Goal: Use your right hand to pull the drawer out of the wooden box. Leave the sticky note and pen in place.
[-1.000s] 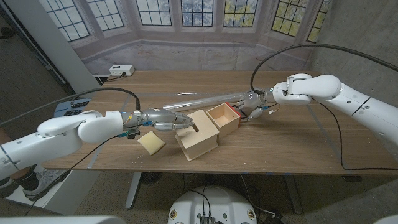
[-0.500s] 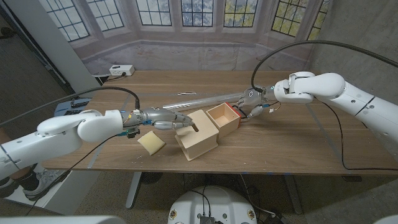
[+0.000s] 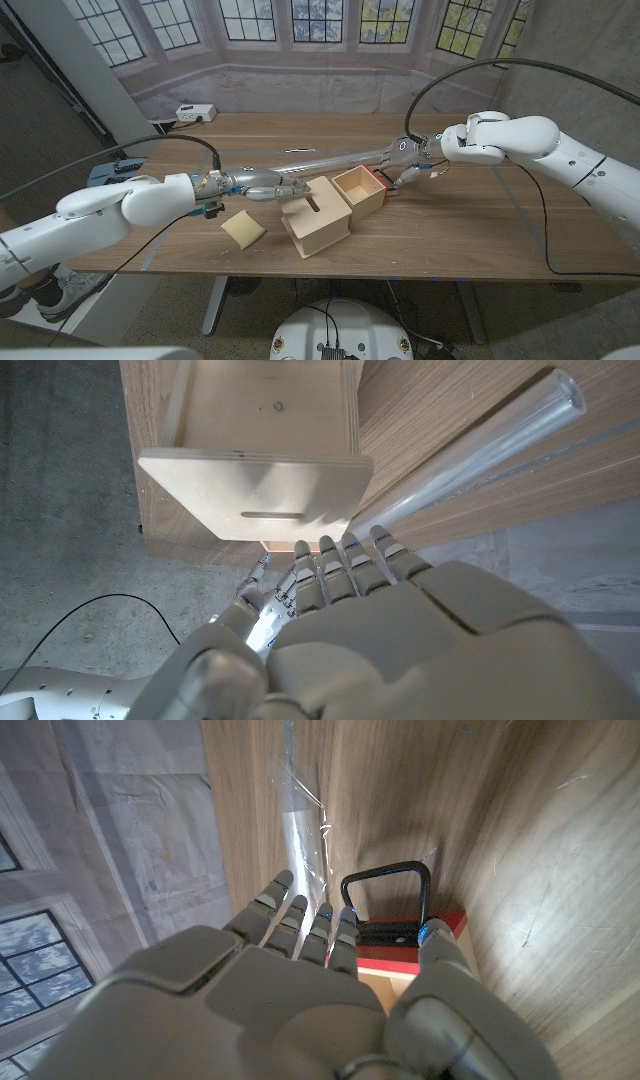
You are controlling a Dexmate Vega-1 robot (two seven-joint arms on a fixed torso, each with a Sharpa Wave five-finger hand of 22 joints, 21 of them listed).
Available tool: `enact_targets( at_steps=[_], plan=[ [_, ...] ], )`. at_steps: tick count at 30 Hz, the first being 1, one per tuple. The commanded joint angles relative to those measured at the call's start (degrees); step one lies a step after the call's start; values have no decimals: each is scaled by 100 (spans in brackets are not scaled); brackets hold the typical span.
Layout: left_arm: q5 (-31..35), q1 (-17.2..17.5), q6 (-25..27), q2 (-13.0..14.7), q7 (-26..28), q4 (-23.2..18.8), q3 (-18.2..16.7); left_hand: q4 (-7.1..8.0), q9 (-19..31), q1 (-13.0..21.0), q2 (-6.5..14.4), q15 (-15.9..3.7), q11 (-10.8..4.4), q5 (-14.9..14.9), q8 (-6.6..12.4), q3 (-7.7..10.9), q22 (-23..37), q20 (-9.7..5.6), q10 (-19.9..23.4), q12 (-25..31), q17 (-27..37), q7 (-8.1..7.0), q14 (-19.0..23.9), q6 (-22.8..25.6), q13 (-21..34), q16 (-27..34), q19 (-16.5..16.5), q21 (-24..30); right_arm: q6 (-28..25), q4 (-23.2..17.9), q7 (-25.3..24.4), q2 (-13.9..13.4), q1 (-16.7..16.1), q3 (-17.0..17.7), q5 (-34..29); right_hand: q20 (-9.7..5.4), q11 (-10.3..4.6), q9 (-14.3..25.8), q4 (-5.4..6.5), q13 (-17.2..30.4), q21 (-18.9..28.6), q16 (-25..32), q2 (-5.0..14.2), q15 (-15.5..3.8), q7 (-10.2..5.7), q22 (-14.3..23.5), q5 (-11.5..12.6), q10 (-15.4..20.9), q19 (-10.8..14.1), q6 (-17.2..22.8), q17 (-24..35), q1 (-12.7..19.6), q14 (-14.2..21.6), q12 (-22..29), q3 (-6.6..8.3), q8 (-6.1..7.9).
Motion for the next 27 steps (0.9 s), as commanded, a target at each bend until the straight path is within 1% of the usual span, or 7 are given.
enact_targets(
  at_steps=[1, 6, 8, 14, 15, 18, 27],
  plan=[
    [-196, 34, -72, -200, 88, 69, -143, -11, 19, 43, 9, -5, -15, 24, -2, 34, 7, 9, 21, 0, 12, -6, 18, 28, 16, -17, 28, 32, -340, -147, 39, -1, -182, 178, 130, 12, 1, 5, -12, 22, 35, 25, 2, -375, 14, 6, 54, 32, 24, 53, 24, -46, 52, 24, 37, 30],
    [-258, 49, -111, -305, 132, 109, -176, -12, 19, 46, 9, -6, -3, 23, -4, 40, 6, 10, 16, -4, 12, -3, 22, 25, 16, -16, 29, 31, -473, -195, -24, -38, -252, 238, 111, 12, -1, 5, -15, 22, 38, 24, 2, -378, 14, 6, 55, 37, 36, 55, 22, -45, 55, 25, 42, 29],
    [-279, 53, -148, -351, 154, 143, -174, -13, 19, 48, 9, -7, -8, 23, -4, 43, 6, 13, 17, -4, 12, -6, 21, 25, 17, -17, 29, 31, -523, -193, -160, -65, -296, 276, 89, 17, -16, 5, -20, 22, 46, 26, 2, -381, 18, 6, 57, 47, 61, 84, 20, -41, 64, 28, 47, 40],
    [-276, 2, -223, -470, 199, 236, -118, -17, 19, 55, 9, 8, -13, 23, -3, 55, 6, 16, 18, -6, 11, -1, 23, 28, 17, -18, 30, 29, -884, -163, -497, -75, -491, 459, 214, -52, 19, 5, -59, 22, 100, 67, 2, -443, -4, 4, 68, 217, 257, 264, 6, -3, 226, 80, 85, 96],
    [-275, -5, -231, -491, 211, 251, -109, -17, 19, 56, 8, 6, -9, 23, -2, 57, 6, 11, 19, -6, 11, -4, 22, 30, 17, -19, 31, 29, -931, -158, -543, -81, -519, 480, 242, -70, 48, 6, -74, 23, 124, 69, 0, -445, 7, 4, 71, 295, 350, 323, 1, 12, 261, 101, 99, 111],
    [-275, -14, -243, -541, 245, 288, -95, -18, 20, 58, 8, 7, -8, 23, 2, 62, 6, 10, 17, -8, 10, 9, 23, 42, 17, -19, 32, 28, -1110, -171, -672, -97, -630, 546, 304, -98, 79, 6, -87, 23, 146, 79, 0, -451, 2, 4, 74, 359, 453, 383, -1, 27, 323, 114, 115, 123],
    [-285, -25, -281, -676, 382, 383, -101, -23, 20, 67, 8, 7, 8, 22, 5, 80, 5, 10, 6, -14, 10, 11, 17, 56, 17, -23, 37, 27, -1593, -288, -684, -99, -872, 621, 456, -138, 95, 6, -92, 23, 174, 82, -6, -452, 22, 4, 75, 397, 589, 412, 2, 28, 374, 111, 127, 118]
  ],
)
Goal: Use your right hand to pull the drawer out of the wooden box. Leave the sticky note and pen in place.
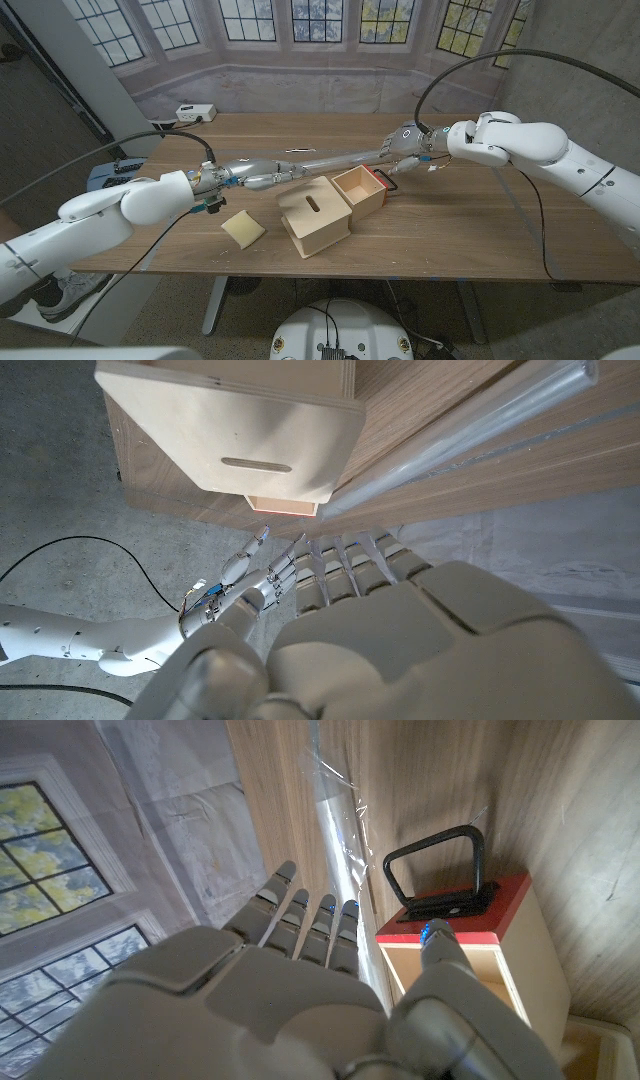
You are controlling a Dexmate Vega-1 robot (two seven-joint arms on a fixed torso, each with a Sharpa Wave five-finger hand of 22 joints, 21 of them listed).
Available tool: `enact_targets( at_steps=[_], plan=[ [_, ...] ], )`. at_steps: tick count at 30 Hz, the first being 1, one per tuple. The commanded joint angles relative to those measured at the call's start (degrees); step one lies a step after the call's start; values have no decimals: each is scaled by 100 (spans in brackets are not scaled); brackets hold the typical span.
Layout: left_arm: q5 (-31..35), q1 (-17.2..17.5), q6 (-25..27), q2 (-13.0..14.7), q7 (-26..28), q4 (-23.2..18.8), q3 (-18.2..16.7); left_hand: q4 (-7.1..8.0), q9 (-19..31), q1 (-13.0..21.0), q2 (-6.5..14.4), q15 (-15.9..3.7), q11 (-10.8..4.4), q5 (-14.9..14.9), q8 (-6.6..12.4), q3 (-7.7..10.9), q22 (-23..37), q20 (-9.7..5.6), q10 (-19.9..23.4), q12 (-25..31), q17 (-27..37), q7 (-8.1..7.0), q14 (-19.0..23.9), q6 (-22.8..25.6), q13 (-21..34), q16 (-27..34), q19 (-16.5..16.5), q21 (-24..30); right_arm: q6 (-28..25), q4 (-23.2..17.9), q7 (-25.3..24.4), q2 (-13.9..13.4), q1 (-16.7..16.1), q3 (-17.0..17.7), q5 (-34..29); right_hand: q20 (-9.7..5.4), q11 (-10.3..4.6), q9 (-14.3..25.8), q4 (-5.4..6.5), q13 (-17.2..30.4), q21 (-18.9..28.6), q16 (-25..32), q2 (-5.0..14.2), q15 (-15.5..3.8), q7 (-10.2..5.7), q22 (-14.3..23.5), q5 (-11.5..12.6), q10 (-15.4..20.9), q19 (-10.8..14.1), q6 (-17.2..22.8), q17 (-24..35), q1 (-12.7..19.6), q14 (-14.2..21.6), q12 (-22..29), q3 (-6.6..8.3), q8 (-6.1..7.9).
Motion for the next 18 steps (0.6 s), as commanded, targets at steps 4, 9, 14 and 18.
enact_targets(
  at_steps=[4, 9, 14, 18],
  plan=[
    [-13, -19, -67, -248, 249, 172, -23, -1, 20, 70, 7, 11, 18, 21, 7, 63, 5, 11, 5, -16, 8, 2, 15, 49, 16, -24, 38, 26, -733, -163, -233, -71, -405, 201, 190, -41, -12, 6, 2, 6, 73, 40, -5, -442, 28, 5, 29, 41, 151, 68, 23, 20, 70, 21, 42, 8],
    [-26, -9, -102, -346, 385, 266, -72, -3, 20, 74, 4, 19, 26, 20, 11, 72, 5, 11, -5, -20, 8, 0, 6, 65, 16, -27, 40, 25, -1044, -244, -281, -81, -576, 320, 370, -57, -12, 6, 4, 6, 82, 43, -8, -443, 46, 6, 29, 56, 206, 75, 26, 13, 92, 20, 44, 4],
    [5, -68, -161, -451, 493, 381, -34, -3, 21, 76, 2, 22, 28, 19, 15, 79, 5, 20, -14, -24, 9, 8, 4, 81, 16, -27, 43, 25, -1344, -306, -415, -77, -751, 415, 508, -65, -13, 7, 6, 6, 83, 45, -4, -449, 56, 6, 29, 68, 234, 88, 28, 11, 110, 19, 50, 4],
    [19, -143, -231, -544, 579, 489, 25, -4, 21, 77, 0, 25, 32, 18, 19, 85, 5, 23, -13, -24, 9, 14, -5, 95, 16, -30, 45, 25, -1556, -343, -561, -62, -861, 455, 547, -63, -12, 7, 6, 7, 81, 46, -3, -464, 51, 6, 30, 93, 251, 98, 29, 11, 126, 23, 54, 4]
  ],
)
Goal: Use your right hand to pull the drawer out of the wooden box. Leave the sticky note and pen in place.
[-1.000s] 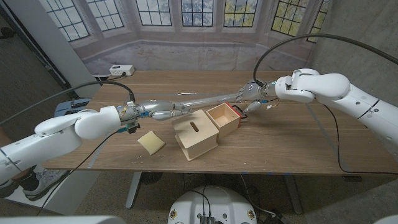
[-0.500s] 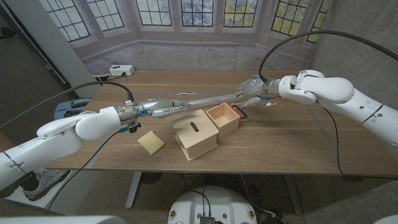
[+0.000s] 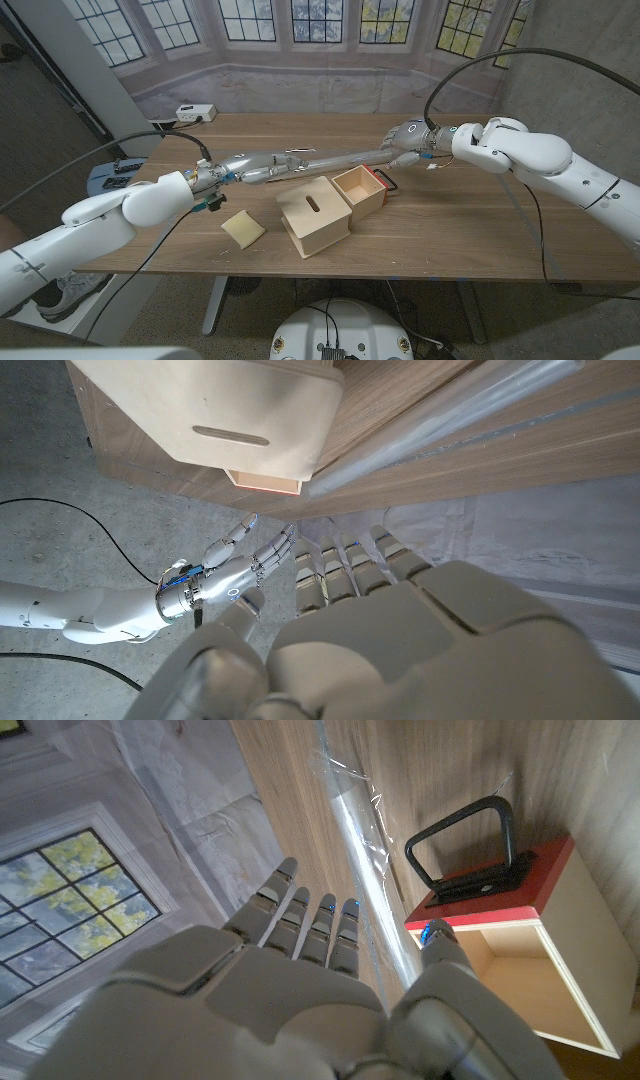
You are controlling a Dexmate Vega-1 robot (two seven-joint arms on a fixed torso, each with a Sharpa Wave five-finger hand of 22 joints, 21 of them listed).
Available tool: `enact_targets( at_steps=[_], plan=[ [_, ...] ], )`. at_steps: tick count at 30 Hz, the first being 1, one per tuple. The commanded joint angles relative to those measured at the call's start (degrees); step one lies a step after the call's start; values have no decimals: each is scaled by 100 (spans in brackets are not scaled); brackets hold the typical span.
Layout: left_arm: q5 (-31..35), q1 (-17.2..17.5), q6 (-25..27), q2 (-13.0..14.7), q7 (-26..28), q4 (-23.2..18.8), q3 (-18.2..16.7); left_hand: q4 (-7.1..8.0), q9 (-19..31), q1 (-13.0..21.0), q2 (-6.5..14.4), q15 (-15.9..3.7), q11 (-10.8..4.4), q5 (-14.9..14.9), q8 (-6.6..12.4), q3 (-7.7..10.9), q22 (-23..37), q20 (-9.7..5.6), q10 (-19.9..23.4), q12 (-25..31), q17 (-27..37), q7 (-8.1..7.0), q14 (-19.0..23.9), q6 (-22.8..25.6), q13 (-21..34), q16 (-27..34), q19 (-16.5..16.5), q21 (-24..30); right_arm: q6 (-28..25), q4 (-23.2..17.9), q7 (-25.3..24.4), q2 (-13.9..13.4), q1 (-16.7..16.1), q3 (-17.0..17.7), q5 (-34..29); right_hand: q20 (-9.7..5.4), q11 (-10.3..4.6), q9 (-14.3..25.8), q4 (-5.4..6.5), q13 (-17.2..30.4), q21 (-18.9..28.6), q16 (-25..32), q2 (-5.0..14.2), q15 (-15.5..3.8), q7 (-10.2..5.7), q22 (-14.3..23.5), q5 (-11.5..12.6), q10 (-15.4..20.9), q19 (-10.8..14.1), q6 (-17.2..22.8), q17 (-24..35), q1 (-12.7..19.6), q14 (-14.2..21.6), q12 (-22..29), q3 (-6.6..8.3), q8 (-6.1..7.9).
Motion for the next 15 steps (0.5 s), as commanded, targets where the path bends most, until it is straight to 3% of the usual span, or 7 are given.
enact_targets(
  at_steps=[1, 15],
  plan=[
    [57, -132, -139, -256, 279, 265, 64, -4, 21, 55, 23, 27, 32, 18, 17, 36, 5, 9, -14, -1, 8, -9, -7, 53, 16, -5, 33, 25, -712, -148, -317, 18, -382, 189, 239, -79, 18, 7, 5, 5, 36, 47, -3, -462, 1, 6, 30, 62, 53, 60, 13, 11, 72, 22, 56, 5],
    [75, -350, -260, -635, 695, 606, 271, -4, 22, 56, 14, 40, 40, 15, -4, 52, 5, 29, -60, -17, 9, 11, -52, 11, 17, -16, 43, 25, -1458, -112, -848, 368, -576, 168, 492, -85, 10, 8, -1, 6, 42, 50, -6, -469, -9, 8, 31, 117, 138, 104, 13, 15, 123, 25, 71, 8]
  ],
)
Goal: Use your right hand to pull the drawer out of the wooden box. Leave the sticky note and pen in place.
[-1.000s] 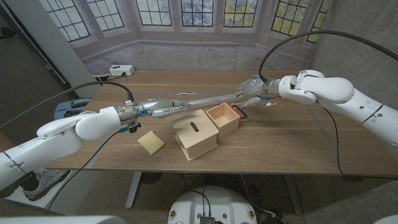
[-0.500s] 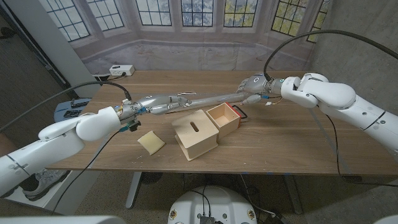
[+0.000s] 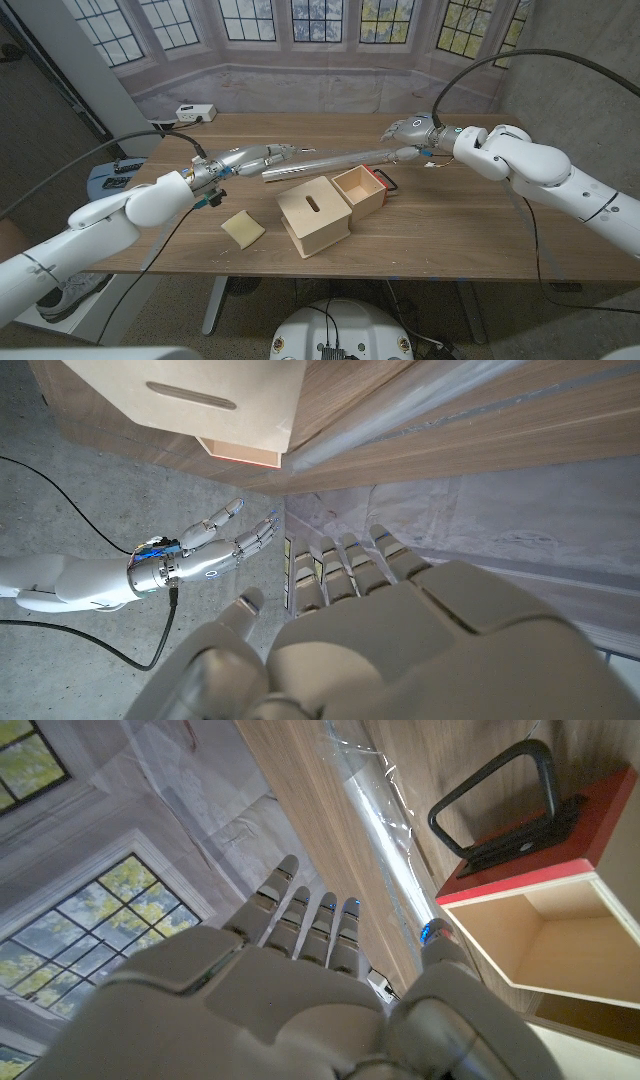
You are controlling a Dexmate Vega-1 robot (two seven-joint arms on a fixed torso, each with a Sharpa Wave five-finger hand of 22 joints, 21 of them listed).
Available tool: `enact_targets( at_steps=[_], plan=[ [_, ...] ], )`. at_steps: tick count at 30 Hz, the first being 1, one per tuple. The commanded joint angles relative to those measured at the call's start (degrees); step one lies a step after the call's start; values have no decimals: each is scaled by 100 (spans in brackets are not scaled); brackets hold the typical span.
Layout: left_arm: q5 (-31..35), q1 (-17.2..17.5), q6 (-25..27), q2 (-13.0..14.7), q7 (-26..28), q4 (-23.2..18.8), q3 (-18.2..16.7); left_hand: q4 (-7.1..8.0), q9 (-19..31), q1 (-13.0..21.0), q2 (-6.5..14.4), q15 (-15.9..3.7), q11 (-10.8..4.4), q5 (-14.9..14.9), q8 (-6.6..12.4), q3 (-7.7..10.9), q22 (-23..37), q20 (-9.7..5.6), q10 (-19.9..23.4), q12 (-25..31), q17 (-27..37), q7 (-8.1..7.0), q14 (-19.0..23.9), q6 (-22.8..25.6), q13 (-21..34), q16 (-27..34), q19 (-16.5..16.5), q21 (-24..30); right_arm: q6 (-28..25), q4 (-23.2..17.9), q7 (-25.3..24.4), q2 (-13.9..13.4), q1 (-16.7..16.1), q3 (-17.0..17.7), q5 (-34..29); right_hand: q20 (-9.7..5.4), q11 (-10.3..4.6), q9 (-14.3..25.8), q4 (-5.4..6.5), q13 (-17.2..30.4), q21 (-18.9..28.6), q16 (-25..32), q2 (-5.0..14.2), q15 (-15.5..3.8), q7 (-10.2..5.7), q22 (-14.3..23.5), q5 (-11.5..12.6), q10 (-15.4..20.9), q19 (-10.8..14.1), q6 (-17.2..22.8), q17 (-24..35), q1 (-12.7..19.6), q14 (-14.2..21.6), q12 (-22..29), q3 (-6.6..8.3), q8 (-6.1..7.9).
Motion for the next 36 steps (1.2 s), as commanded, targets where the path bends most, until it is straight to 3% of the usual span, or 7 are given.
enact_targets(
  at_steps=[1, 17, 36],
  plan=[
    [15, -167, -100, -278, 304, 275, 160, -5, 22, 56, 14, 17, -2, 15, -4, 53, 5, 23, -17, -17, 9, 20, -31, -6, 17, -18, 37, 25, -623, 13, -428, 243, -182, 17, 259, -42, 9, 8, 23, 6, 41, 50, -7, -470, 4, 8, 31, 54, 58, 55, 14, 15, 66, 24, 47, 8],
    [-85, -561, -162, -674, 589, 679, 543, -34, 21, 89, 18, 51, 3, 14, -15, 98, 4, 66, -68, -30, 2, 33, -67, -34, 17, -23, 58, 28, -1128, 174, -918, 559, -194, -163, 688, -47, -11, 9, 25, 7, 31, 77, -21, -488, -9, 13, 24, 172, 130, 173, 18, 0, 194, 38, 56, 31],
    [-392, -1255, -486, -1188, 774, 1514, 1021, -64, 20, 128, 22, 56, 10, 11, -18, 150, 3, 69, -103, -35, -3, 54, -111, -46, 17, -31, 75, 28, -1524, 358, -1371, 828, -77, -339, 1228, -53, -3, 9, 27, 8, 14, 75, -37, -503, -10, 24, 13, 204, 147, 201, 22, -17, 243, 21, 60, 21]
  ],
)
